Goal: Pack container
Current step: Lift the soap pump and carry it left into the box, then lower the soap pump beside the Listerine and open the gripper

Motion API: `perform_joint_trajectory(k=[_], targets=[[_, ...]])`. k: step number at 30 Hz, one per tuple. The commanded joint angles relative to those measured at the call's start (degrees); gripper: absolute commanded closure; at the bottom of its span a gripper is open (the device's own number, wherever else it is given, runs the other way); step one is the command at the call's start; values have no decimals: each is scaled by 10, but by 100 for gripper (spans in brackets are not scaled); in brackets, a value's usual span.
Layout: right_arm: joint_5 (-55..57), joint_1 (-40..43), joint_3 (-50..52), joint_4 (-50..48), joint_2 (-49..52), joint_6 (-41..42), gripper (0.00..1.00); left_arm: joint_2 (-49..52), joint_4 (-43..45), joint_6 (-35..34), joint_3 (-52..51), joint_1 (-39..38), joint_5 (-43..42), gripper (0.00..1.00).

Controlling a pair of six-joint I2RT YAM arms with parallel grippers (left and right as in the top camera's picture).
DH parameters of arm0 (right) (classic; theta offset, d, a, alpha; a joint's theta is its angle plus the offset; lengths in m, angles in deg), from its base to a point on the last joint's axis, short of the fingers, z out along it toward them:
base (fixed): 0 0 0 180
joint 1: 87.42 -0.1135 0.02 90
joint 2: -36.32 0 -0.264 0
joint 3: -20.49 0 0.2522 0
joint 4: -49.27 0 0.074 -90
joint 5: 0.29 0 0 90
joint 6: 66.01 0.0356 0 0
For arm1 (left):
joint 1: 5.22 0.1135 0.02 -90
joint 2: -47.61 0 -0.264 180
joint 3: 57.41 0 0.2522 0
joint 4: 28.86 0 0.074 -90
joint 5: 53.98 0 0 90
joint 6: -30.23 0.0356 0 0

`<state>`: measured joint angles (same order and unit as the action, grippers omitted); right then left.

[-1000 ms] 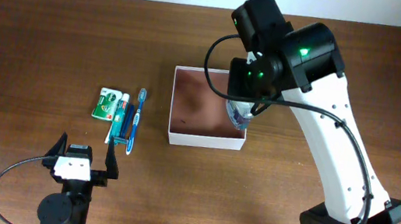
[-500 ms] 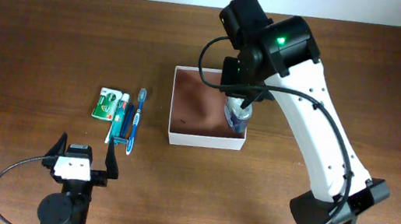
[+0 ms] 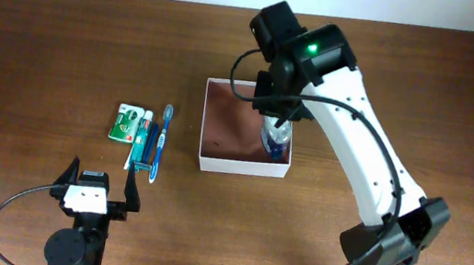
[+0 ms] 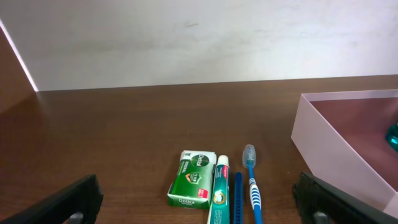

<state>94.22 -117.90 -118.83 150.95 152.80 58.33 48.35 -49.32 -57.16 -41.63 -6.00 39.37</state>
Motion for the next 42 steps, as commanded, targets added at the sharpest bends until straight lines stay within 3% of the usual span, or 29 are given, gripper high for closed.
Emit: perform_joint_trajectory(k=[1,13,33,37,42], targets=[[12,-4,24,-11,-6,7,84,-3,0,9,-4,-2,-6,1],[11,-4,114,-57,-6,26,84,-3,0,9,-4,-2,-6,1],[12,-4,118,-52,-6,26,84,-3,0,9,-4,-2,-6,1],[11,-4,118,-52,-6,26,82,-3,0,9,-4,-2,-6,1],[12,-4,118,-44,-6,26,71,-3,0,9,-4,-2,-6,1]])
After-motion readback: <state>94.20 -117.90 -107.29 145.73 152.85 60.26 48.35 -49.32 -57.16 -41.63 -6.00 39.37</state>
